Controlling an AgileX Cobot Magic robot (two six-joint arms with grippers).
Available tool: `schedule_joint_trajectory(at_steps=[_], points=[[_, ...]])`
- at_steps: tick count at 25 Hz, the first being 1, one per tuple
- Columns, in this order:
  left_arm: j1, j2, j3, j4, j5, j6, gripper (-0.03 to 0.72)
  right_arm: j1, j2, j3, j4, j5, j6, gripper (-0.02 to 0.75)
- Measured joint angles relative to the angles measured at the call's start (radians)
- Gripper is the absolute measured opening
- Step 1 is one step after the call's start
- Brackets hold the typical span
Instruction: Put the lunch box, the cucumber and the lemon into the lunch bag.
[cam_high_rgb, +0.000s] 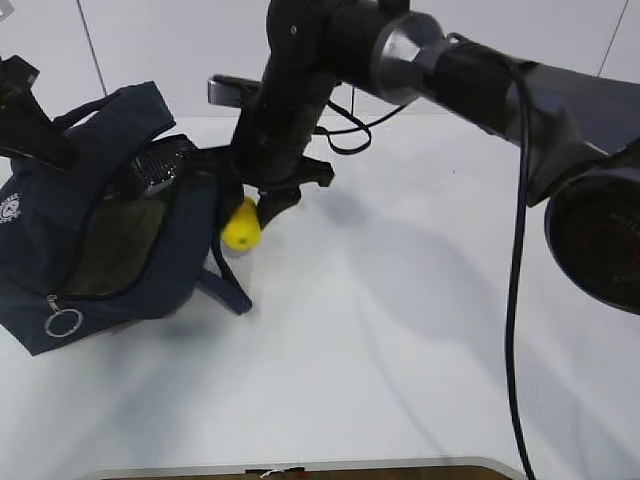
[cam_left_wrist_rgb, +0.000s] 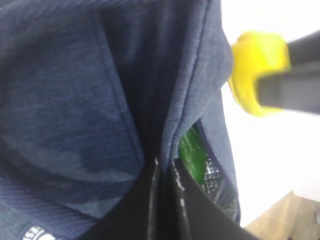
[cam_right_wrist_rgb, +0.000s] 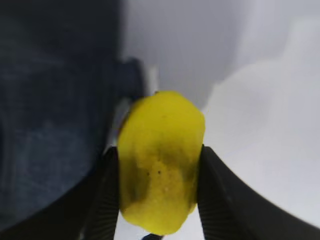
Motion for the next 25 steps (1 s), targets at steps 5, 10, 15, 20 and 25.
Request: schedule_joint_trajectory(at_steps=[5, 10, 15, 20, 25], points=[[0.034, 0.0, 0.0, 0.0, 0.0, 0.0, -0.009, 0.0, -0.009, -0.146, 0.092, 0.008, -0.041, 0.335], [0.043, 0.0, 0.0, -0.007, 0.0, 0.0, -0.008, 0.0, -0.01, -0.204, 0.233, 0.008, -0.099, 0.335], [0.043, 0.0, 0.0, -0.054, 0.002, 0.0, -0.009, 0.0, 0.016, -0.206, 0.321, 0.01, -0.135, 0.335], [0.043, 0.0, 0.0, -0.068, 0.008, 0.0, -0.009, 0.0, 0.051, -0.206, 0.419, -0.066, -0.203, 0.347], [0.044, 0.0, 0.0, -0.068, 0.01, 0.0, -0.009, 0.0, 0.077, -0.206, 0.488, -0.12, -0.234, 0.424]])
